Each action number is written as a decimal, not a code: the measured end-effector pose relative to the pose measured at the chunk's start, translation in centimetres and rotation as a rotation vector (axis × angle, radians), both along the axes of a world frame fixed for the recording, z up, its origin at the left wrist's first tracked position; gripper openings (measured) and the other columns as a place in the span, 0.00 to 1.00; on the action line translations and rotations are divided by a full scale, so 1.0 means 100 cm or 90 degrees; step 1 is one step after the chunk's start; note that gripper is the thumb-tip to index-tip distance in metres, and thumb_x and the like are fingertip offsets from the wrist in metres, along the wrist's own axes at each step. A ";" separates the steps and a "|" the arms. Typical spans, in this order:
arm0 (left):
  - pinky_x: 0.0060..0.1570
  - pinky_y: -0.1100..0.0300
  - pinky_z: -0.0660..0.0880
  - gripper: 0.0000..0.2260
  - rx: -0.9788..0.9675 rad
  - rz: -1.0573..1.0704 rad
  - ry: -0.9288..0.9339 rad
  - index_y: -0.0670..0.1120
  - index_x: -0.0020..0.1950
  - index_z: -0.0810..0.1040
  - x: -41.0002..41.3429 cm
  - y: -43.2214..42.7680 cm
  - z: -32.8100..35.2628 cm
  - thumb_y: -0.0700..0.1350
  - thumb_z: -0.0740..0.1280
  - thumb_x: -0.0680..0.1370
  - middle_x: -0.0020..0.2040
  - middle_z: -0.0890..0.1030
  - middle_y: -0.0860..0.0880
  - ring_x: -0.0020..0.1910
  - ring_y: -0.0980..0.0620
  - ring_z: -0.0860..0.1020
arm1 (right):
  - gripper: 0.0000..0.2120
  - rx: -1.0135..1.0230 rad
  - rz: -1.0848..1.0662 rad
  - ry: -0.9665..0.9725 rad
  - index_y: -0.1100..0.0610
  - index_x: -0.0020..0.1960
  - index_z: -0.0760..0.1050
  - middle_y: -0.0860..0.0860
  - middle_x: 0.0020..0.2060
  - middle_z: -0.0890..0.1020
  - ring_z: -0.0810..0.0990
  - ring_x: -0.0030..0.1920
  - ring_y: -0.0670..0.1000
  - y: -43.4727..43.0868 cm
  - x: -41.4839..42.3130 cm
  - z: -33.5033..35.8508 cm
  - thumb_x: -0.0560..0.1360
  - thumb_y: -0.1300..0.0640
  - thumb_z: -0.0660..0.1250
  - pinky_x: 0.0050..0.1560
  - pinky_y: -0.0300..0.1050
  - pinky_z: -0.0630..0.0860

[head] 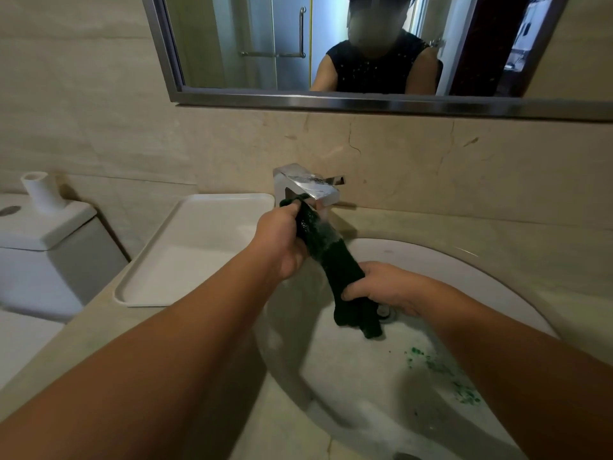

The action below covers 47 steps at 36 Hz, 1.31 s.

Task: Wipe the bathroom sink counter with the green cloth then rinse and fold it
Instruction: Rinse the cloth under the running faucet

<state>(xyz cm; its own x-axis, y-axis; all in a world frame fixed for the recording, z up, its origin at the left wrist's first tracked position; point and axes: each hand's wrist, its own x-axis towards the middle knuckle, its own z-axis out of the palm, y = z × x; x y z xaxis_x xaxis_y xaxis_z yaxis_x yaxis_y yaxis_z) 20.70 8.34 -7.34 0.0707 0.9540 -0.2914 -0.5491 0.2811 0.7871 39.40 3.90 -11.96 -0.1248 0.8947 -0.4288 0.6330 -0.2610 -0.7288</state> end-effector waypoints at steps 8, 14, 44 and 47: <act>0.46 0.50 0.82 0.10 0.049 -0.149 0.225 0.42 0.61 0.75 0.004 -0.007 -0.011 0.38 0.66 0.79 0.47 0.78 0.43 0.40 0.46 0.79 | 0.13 -0.070 -0.092 0.144 0.54 0.62 0.78 0.63 0.54 0.86 0.86 0.53 0.61 -0.013 0.022 0.011 0.77 0.60 0.70 0.53 0.57 0.84; 0.57 0.47 0.83 0.25 0.171 -0.392 0.587 0.46 0.59 0.82 0.001 -0.014 -0.021 0.46 0.85 0.65 0.51 0.88 0.45 0.52 0.44 0.87 | 0.10 0.003 -0.232 0.305 0.63 0.58 0.80 0.62 0.47 0.82 0.81 0.42 0.56 -0.013 0.022 0.038 0.78 0.65 0.67 0.42 0.51 0.80; 0.25 0.62 0.59 0.13 0.238 -0.534 0.837 0.48 0.30 0.75 0.038 -0.039 0.019 0.39 0.71 0.73 0.27 0.71 0.49 0.24 0.51 0.64 | 0.14 0.489 0.166 -0.674 0.55 0.60 0.68 0.54 0.46 0.77 0.81 0.43 0.60 -0.038 -0.009 0.065 0.77 0.57 0.68 0.37 0.51 0.73; 0.32 0.55 0.72 0.06 0.327 -0.513 0.979 0.46 0.40 0.80 0.044 -0.042 0.015 0.46 0.72 0.75 0.37 0.79 0.46 0.32 0.45 0.75 | 0.12 0.415 0.143 -0.691 0.54 0.60 0.72 0.51 0.42 0.77 0.80 0.41 0.57 -0.033 -0.011 0.062 0.77 0.60 0.67 0.41 0.51 0.77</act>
<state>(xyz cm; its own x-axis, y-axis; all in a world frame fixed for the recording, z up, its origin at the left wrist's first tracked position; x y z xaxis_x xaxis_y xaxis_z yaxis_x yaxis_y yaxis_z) 25.13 4.12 -5.89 0.4920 0.8324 -0.2549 0.8077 -0.3272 0.4904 38.25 0.61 -5.79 -0.1631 0.9813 0.1022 0.9631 0.1358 0.2325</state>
